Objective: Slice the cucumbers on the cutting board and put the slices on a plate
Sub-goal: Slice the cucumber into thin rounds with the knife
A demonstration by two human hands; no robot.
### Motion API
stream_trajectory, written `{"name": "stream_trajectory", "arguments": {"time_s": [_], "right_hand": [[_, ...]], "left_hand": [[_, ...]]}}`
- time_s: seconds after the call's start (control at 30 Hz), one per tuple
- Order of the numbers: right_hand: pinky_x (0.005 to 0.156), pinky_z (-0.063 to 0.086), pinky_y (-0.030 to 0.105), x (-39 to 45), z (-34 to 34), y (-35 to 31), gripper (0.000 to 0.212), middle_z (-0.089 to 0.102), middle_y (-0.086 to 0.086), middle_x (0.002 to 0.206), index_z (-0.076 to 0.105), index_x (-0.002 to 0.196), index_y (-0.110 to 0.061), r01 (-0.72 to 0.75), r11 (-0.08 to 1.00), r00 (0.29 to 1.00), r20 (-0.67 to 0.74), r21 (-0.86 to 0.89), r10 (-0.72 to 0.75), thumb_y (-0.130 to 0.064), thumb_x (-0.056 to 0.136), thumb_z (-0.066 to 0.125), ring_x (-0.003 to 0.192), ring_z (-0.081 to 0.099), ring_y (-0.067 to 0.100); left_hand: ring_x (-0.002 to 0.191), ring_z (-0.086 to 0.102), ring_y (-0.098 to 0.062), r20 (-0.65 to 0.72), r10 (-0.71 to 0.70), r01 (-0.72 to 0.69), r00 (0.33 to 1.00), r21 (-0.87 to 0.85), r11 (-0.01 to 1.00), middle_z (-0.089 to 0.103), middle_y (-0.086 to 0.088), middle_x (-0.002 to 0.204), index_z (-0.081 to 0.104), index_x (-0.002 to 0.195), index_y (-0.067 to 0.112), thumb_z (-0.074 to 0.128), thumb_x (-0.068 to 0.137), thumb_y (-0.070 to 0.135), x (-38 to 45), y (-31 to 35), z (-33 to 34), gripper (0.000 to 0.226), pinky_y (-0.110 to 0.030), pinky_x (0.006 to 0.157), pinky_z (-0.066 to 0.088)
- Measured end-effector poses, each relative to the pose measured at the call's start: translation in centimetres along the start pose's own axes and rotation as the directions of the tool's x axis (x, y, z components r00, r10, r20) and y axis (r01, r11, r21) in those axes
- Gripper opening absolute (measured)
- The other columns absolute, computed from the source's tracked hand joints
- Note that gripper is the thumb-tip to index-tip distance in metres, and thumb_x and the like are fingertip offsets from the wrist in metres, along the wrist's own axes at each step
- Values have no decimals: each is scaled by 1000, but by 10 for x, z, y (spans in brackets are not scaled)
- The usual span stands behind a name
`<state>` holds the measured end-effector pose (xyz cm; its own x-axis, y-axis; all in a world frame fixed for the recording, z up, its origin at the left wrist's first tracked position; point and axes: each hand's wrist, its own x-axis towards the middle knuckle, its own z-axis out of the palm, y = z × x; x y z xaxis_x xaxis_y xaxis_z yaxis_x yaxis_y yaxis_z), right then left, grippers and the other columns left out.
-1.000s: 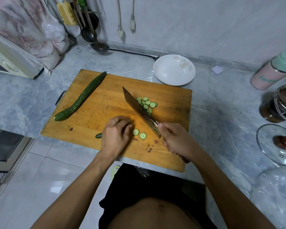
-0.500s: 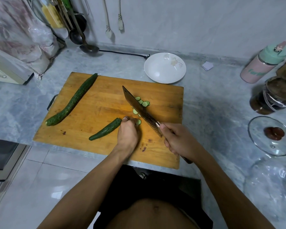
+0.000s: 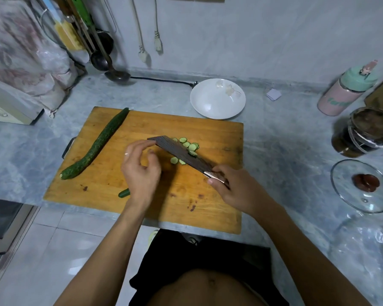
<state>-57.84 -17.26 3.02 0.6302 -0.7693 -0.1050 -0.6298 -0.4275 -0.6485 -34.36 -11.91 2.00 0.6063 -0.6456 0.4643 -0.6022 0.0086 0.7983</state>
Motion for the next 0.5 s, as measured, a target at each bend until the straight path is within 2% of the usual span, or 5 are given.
{"name": "stream_trajectory", "arguments": {"time_s": [0.07, 0.13, 0.27, 0.4, 0.5], "right_hand": [[54, 37, 27, 5, 4, -1, 39, 54, -17, 73, 55, 126, -17, 12, 998, 1000, 29, -57, -10, -45, 99, 55, 61, 51, 4], [57, 42, 29, 9, 5, -2, 40, 61, -11, 82, 51, 125, -18, 16, 993, 999, 46, -114, -11, -47, 99, 54, 67, 56, 11], [67, 53, 36, 10, 4, -5, 45, 70, 2, 102, 47, 129, -18, 42, 969, 996, 88, -243, -21, -51, 98, 52, 81, 65, 21], [52, 33, 24, 8, 4, -12, 44, 69, 0, 100, 46, 128, -19, 106, 944, 987, 146, -314, -62, -52, 99, 49, 73, 56, 15], [50, 29, 21, 7, 5, -17, 44, 68, -1, 102, 47, 128, -18, 102, 948, 989, 134, -303, -63, -52, 100, 49, 79, 61, 17]], "left_hand": [[94, 57, -9, 287, 131, -163, 949, 89, 983, 69, 6, 93, 75, 89, 17, 59, 78, 9, 4, 1, -2, 21, -28, 87, 40], [95, 53, -8, 485, 82, -223, 871, 242, 944, 69, 14, 92, 74, 83, 28, 58, 75, 24, 11, 0, 1, 18, -33, 90, 28], [97, 54, -13, 728, -10, -289, 686, 285, 914, 69, 11, 98, 74, 85, 27, 48, 75, 35, 27, 8, 9, 28, -37, 97, 28], [114, 55, -24, 863, -211, -296, 459, 372, 880, 64, -1, 122, 70, 112, 23, 41, 81, 31, 40, 9, 31, 44, -40, 99, 42], [124, 52, -28, 831, -236, -250, 504, 402, 881, 59, -6, 135, 63, 127, 20, 44, 86, 18, 45, -1, 39, 45, -39, 103, 43]]}}
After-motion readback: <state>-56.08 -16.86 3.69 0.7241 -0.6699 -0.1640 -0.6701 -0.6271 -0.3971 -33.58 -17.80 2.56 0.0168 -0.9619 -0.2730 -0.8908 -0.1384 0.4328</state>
